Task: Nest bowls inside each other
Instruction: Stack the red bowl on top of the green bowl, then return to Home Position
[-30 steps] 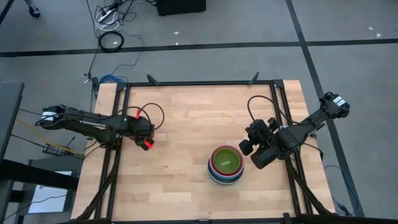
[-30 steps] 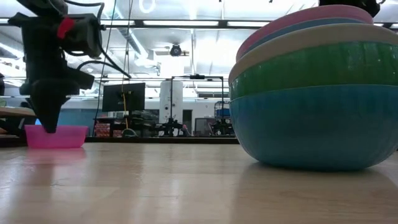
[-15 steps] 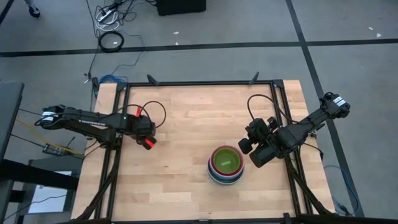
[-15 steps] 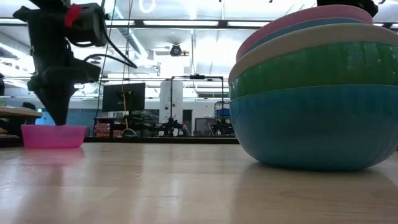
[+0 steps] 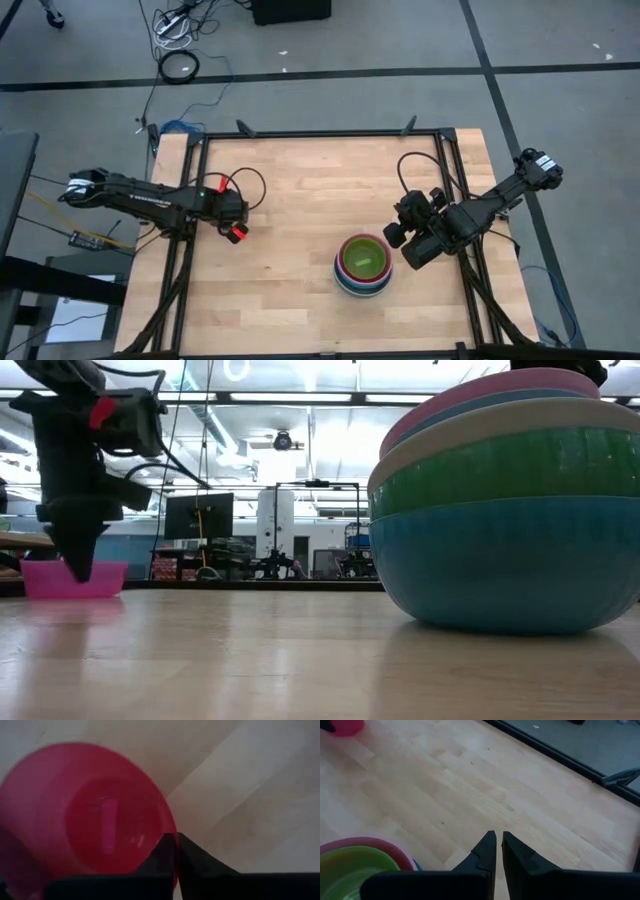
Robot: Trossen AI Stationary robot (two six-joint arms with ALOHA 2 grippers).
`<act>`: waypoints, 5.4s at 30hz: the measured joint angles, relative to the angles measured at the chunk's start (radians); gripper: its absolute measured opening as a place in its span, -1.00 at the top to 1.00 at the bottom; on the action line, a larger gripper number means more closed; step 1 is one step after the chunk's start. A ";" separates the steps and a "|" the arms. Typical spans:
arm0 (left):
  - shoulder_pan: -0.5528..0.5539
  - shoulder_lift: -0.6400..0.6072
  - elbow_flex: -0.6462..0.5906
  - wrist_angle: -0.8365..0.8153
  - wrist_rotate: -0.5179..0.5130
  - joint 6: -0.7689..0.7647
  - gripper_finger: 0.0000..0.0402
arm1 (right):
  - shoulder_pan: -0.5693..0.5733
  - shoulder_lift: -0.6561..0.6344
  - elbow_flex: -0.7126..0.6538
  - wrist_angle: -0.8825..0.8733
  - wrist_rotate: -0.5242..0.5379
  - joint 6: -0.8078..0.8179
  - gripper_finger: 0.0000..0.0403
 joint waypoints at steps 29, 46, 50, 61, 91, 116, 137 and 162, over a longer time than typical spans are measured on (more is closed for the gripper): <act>-0.166 0.580 0.879 0.701 0.265 0.624 0.99 | 0.109 -0.025 -0.002 -0.242 0.271 0.290 0.90; -0.189 0.814 1.026 0.644 0.402 0.480 0.97 | 0.116 -0.025 -0.002 -0.243 0.274 0.284 0.90; -0.191 0.814 1.026 0.675 0.402 0.467 0.82 | 0.116 -0.025 -0.001 -0.243 0.270 0.284 0.90; -0.191 0.808 1.026 0.651 0.402 0.431 0.53 | 0.116 -0.025 -0.002 -0.243 0.242 0.282 0.90; -0.223 0.196 1.073 0.428 0.141 0.925 0.49 | 0.000 -0.032 0.069 0.779 0.238 -1.062 0.90; 0.329 0.071 1.072 0.440 0.340 0.946 0.49 | -0.803 -0.045 0.500 1.039 -1.305 -1.527 0.91; 0.353 -0.452 0.979 0.231 0.293 0.833 0.49 | -0.862 -0.313 0.505 0.837 -1.419 -1.509 0.91; 0.353 -0.891 0.166 0.644 0.290 0.706 0.49 | -0.864 -0.691 -0.486 1.581 -1.399 -1.296 0.92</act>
